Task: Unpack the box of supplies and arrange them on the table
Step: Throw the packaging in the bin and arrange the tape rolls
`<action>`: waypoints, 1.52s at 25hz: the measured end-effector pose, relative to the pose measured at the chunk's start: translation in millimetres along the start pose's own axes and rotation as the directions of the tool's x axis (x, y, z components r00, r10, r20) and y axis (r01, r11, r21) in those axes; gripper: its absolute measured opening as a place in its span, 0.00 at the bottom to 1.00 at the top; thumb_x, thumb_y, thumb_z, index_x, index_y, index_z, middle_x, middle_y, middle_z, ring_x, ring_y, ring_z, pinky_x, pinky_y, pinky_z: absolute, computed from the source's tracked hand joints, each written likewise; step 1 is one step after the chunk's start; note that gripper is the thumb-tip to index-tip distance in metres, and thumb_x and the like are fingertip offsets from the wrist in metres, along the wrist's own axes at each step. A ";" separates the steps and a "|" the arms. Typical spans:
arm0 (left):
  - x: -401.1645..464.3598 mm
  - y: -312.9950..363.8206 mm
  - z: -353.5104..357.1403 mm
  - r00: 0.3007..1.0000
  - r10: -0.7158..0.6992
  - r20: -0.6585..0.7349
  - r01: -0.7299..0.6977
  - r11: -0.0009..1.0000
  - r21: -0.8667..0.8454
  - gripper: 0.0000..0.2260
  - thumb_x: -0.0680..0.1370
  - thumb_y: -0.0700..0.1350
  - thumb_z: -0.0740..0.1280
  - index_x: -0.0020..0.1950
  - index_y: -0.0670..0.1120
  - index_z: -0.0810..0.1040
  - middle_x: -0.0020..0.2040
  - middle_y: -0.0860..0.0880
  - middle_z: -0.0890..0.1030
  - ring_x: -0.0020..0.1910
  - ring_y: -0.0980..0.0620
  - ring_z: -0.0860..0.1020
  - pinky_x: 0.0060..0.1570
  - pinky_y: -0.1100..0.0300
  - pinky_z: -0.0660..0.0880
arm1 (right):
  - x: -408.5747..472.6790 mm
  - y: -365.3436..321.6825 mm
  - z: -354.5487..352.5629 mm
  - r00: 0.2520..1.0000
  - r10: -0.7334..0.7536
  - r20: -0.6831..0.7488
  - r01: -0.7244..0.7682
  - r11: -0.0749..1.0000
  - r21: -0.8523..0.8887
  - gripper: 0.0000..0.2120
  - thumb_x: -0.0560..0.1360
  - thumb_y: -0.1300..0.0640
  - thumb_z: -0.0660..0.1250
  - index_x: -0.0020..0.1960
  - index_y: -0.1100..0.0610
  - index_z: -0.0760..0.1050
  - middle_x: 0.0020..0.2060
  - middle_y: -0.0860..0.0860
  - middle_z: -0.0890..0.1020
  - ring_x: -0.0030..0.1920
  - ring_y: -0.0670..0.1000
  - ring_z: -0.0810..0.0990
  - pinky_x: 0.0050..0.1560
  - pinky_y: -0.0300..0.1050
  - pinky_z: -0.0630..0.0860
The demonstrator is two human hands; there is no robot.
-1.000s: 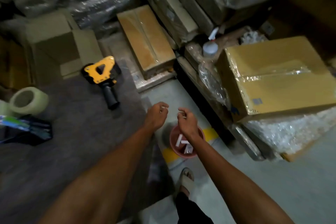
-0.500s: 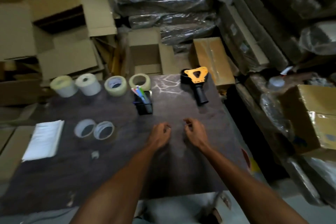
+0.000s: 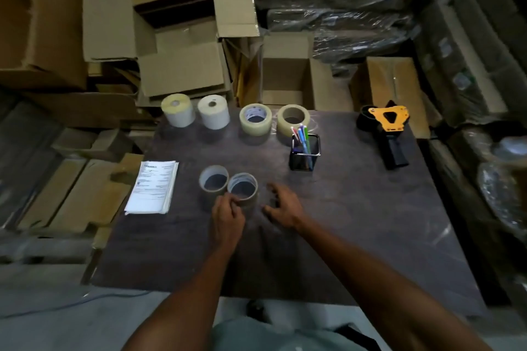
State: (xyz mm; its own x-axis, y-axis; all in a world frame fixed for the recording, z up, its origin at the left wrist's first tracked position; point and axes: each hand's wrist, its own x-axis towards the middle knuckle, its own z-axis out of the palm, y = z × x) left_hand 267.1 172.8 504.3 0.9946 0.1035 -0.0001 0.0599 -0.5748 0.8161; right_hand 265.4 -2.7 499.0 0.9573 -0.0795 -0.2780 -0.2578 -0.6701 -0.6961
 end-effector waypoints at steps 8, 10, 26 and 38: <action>75.8 -44.8 -39.7 0.943 -0.323 0.082 0.328 0.944 -0.045 0.51 0.58 0.48 0.79 0.77 0.50 0.59 0.73 0.44 0.66 0.72 0.43 0.67 0.72 0.44 0.65 | 44.1 -22.6 33.0 0.999 -0.034 -0.007 0.034 0.999 -0.027 0.52 0.61 0.44 0.81 0.77 0.55 0.58 0.72 0.55 0.70 0.71 0.56 0.68 0.71 0.50 0.66; 91.9 -61.7 -32.9 0.943 -0.304 0.136 0.305 0.952 0.017 0.54 0.51 0.58 0.78 0.75 0.52 0.63 0.71 0.45 0.70 0.71 0.43 0.68 0.70 0.42 0.67 | 49.9 -22.3 35.7 0.999 -0.044 -0.021 0.043 0.998 -0.054 0.50 0.60 0.41 0.80 0.75 0.52 0.61 0.70 0.54 0.72 0.69 0.56 0.70 0.69 0.51 0.67; 24.5 4.8 33.9 0.981 0.066 0.183 -0.054 0.996 -0.068 0.33 0.57 0.58 0.82 0.59 0.52 0.78 0.55 0.51 0.81 0.54 0.52 0.80 0.54 0.54 0.78 | -43.0 63.8 -57.7 0.928 0.109 -0.357 -0.064 0.989 0.136 0.37 0.57 0.46 0.80 0.63 0.48 0.73 0.56 0.46 0.81 0.55 0.46 0.79 0.54 0.36 0.71; -81.6 183.6 238.6 0.829 0.308 0.467 -0.296 0.950 -0.100 0.31 0.55 0.61 0.80 0.53 0.51 0.79 0.49 0.52 0.82 0.47 0.52 0.81 0.50 0.55 0.79 | -172.2 255.6 -224.7 0.703 0.414 -0.578 -0.194 0.894 0.404 0.35 0.54 0.46 0.81 0.58 0.45 0.74 0.53 0.44 0.82 0.53 0.45 0.81 0.55 0.47 0.79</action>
State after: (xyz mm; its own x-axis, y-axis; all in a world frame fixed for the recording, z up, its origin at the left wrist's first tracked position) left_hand 217.0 -134.8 516.3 0.8822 -0.4706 -0.0191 -0.2463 -0.4957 0.8328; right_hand 64.1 -326.1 517.8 0.6423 -0.7598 -0.1006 -0.4689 -0.2858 -0.8357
